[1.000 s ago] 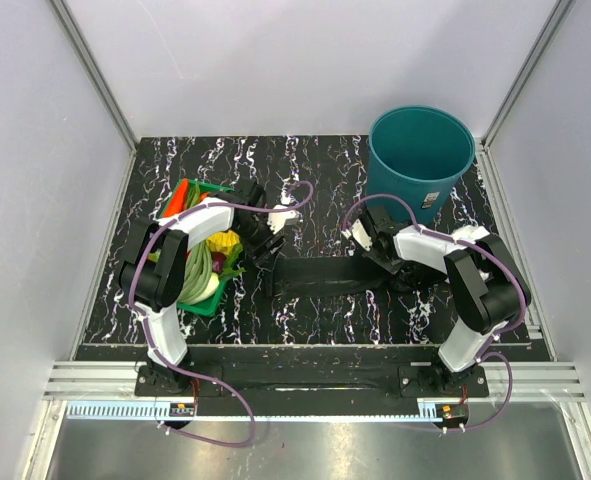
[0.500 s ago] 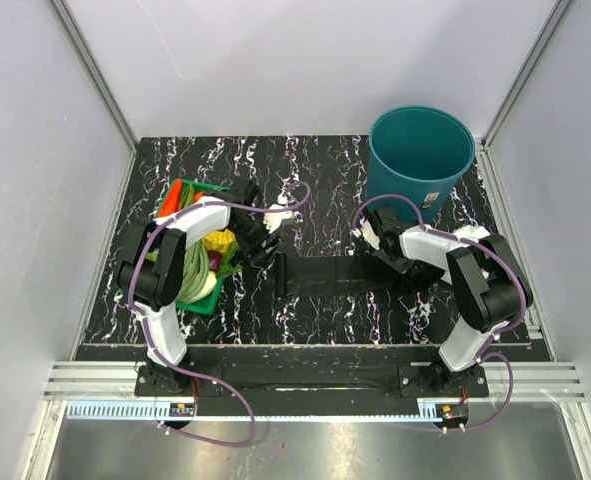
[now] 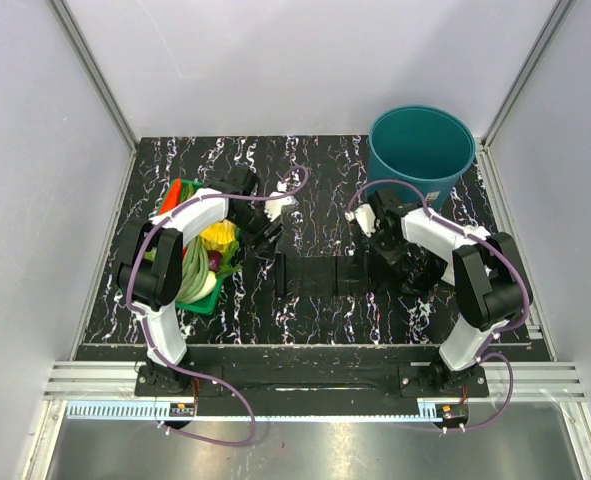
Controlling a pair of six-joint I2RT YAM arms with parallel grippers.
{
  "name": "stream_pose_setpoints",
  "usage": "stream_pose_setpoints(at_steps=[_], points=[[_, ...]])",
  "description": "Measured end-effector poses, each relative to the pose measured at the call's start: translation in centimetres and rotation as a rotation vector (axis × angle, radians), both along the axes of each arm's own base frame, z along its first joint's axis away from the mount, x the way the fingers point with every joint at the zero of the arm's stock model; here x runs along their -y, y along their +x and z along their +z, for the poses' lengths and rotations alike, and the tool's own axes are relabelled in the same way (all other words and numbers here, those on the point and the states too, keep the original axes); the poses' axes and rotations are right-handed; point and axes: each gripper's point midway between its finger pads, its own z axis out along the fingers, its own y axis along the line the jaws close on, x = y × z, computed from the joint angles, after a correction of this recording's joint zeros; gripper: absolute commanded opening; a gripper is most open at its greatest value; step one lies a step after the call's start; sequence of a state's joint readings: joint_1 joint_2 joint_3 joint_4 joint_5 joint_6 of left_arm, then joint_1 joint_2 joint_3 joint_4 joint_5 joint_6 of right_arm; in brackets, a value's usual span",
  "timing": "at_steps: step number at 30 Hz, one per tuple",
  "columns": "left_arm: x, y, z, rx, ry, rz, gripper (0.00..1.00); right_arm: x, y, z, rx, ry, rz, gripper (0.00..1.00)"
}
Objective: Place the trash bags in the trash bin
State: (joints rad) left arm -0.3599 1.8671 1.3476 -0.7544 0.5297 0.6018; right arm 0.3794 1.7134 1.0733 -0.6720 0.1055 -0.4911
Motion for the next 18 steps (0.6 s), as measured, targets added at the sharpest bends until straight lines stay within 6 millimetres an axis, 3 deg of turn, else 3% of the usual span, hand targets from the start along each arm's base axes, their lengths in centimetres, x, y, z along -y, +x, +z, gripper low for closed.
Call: stream_pose_setpoints(at_steps=[4, 7, 12, 18], points=[[1.6, -0.3, 0.2, 0.008, -0.02, -0.016, 0.78, -2.6, 1.3, 1.1, 0.002, 0.117, -0.001, 0.14], [3.0, -0.3, 0.2, 0.035, -0.025, -0.034, 0.78, -3.6, 1.6, 0.6, -0.02, 0.159, -0.005, 0.12], [4.3, -0.4, -0.6, 0.08, 0.003, -0.039, 0.78, -3.9, 0.9, -1.7, -0.089, 0.161, -0.013, 0.1], [4.4, -0.6, -2.2, 0.12, 0.061, -0.032, 0.78, -3.9, 1.0, -1.7, -0.077, 0.167, -0.016, 0.09]])
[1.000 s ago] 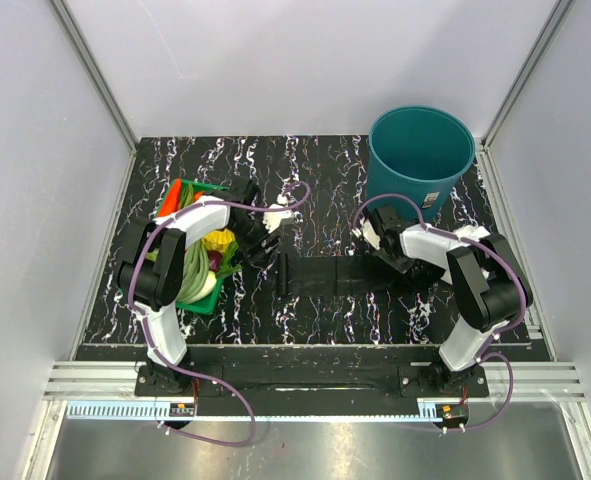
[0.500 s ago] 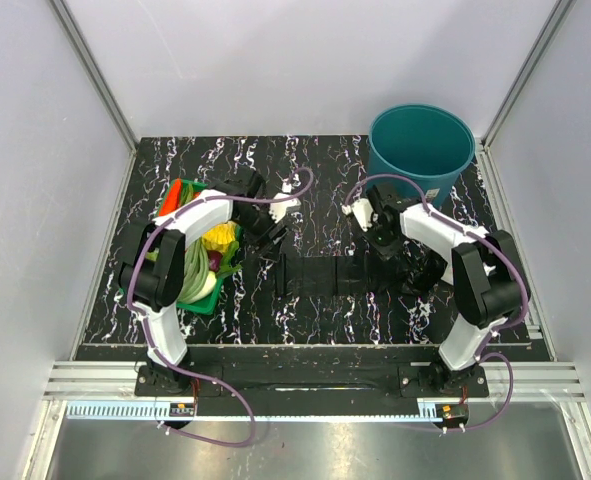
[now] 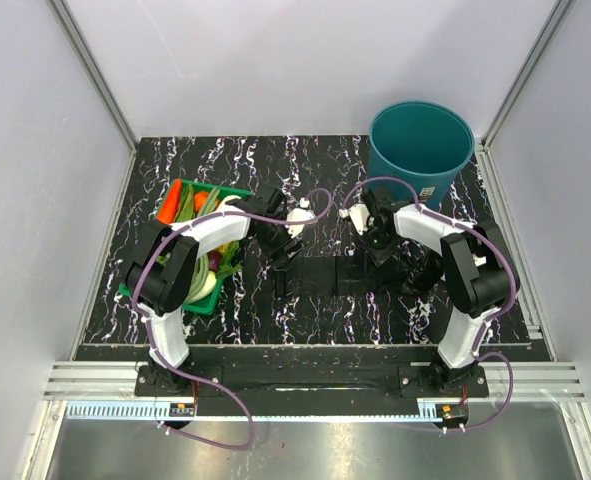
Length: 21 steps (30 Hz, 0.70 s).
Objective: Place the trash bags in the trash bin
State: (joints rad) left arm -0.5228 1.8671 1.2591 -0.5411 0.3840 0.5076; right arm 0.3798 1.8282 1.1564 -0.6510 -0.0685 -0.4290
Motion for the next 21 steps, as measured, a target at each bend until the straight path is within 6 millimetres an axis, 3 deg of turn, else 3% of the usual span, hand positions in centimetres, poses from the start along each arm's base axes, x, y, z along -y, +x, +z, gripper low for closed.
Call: stream_pose_setpoints(at_steps=[5, 21], points=[[-1.0, -0.8, -1.8, 0.015, 0.072, 0.005, 0.78, 0.1, 0.0, 0.0, 0.027, 0.004, -0.005, 0.08], [-2.6, -0.6, -0.9, 0.108, 0.146, 0.006, 0.79, 2.8, 0.1, 0.1, 0.133, -0.116, -0.025, 0.05]])
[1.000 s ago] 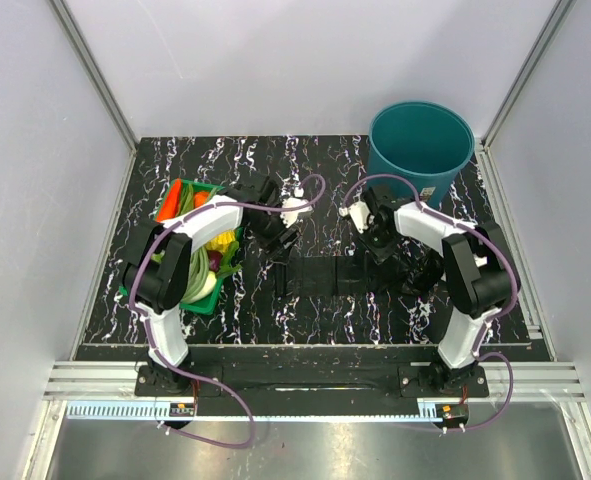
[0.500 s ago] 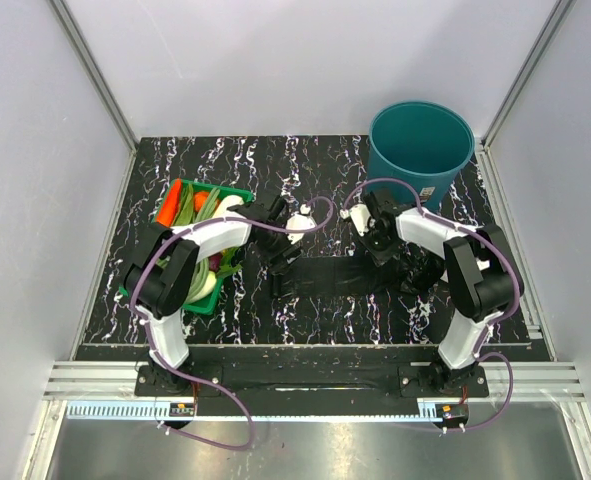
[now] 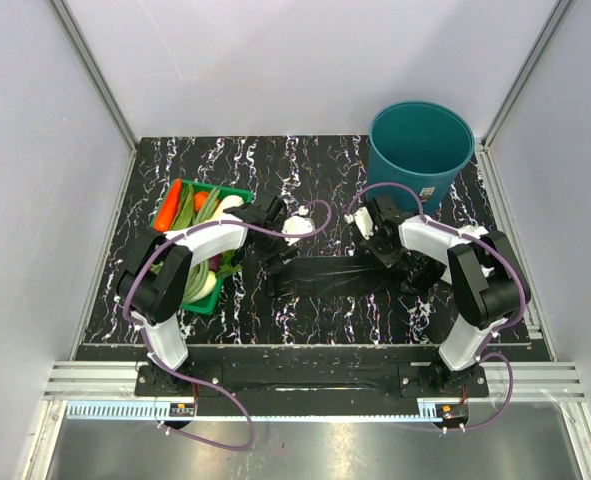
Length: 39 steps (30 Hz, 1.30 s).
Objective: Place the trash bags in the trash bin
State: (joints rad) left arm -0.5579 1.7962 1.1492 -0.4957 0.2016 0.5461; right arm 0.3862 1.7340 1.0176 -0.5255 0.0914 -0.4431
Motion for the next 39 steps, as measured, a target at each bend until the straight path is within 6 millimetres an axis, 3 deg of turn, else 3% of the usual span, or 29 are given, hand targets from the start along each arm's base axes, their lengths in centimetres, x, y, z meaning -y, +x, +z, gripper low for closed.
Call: stream_pose_setpoints(at_steps=[10, 17, 22, 27, 32, 34, 39], points=[[-1.3, 0.1, 0.5, 0.039, 0.065, -0.03, 0.79, 1.7, 0.0, 0.0, 0.023, -0.089, -0.02, 0.05], [-4.3, -0.6, -0.3, 0.005, 0.158, -0.025, 0.79, 2.6, 0.0, 0.0, 0.029, -0.133, -0.027, 0.06], [-5.0, -0.7, 0.5, -0.03, 0.133, -0.004, 0.79, 2.3, -0.3, 0.1, -0.004, -0.118, -0.02, 0.23], [-3.5, -0.6, 1.6, -0.049, 0.054, -0.021, 0.8, -0.2, -1.9, 0.7, -0.112, 0.019, 0.005, 0.45], [-2.1, -0.6, 2.4, -0.061, -0.01, -0.054, 0.85, -3.9, -1.1, 3.5, -0.14, 0.195, 0.047, 0.49], [-1.8, -0.6, 2.5, -0.067, -0.022, -0.063, 0.91, -5.3, -0.3, 4.8, -0.124, 0.258, 0.065, 0.5], [-1.8, -0.2, 1.0, -0.106, -0.02, -0.066, 0.98, -8.0, 1.3, 6.2, -0.121, 0.355, 0.092, 0.52]])
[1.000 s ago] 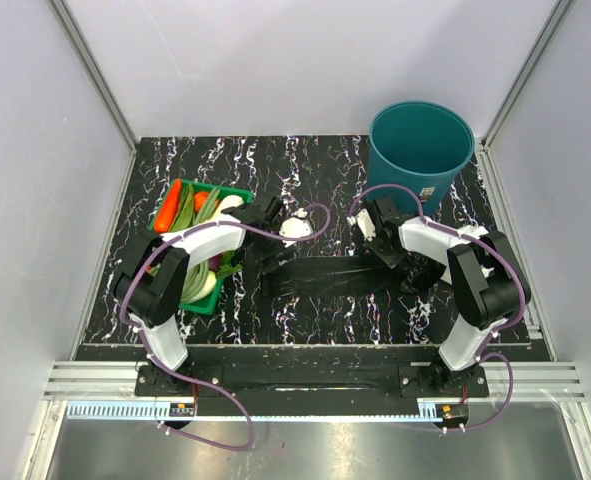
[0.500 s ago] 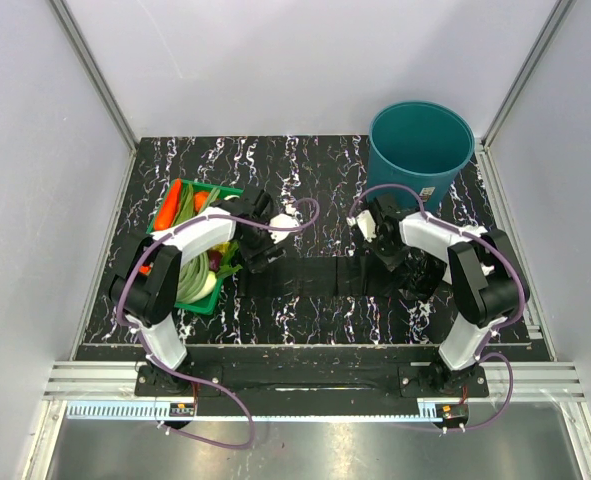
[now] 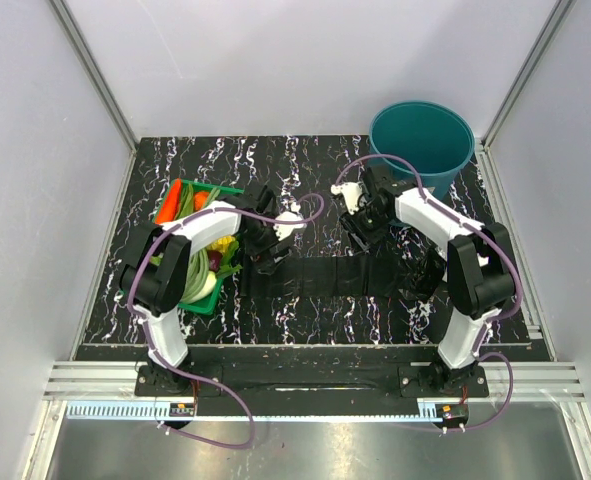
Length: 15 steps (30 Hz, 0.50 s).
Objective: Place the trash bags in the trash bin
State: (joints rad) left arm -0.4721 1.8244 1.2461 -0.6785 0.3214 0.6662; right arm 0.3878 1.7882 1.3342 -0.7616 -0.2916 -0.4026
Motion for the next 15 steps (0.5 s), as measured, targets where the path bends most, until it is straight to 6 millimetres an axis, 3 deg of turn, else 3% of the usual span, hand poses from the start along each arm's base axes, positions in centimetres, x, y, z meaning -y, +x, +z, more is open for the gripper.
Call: stream_pose_setpoints(at_steps=[4, 8, 15], points=[[-0.3, -0.1, -1.8, -0.038, 0.022, -0.006, 0.99, -1.1, 0.0, -1.3, -0.047, 0.023, 0.014, 0.52], [0.0, 0.7, -1.9, -0.01, 0.013, -0.007, 0.99, -1.2, -0.4, -2.5, -0.082, 0.015, 0.019, 0.52], [0.3, 1.1, -2.2, 0.02, 0.019, -0.015, 0.94, -1.2, -0.6, -2.7, -0.089, 0.017, 0.021, 0.51]])
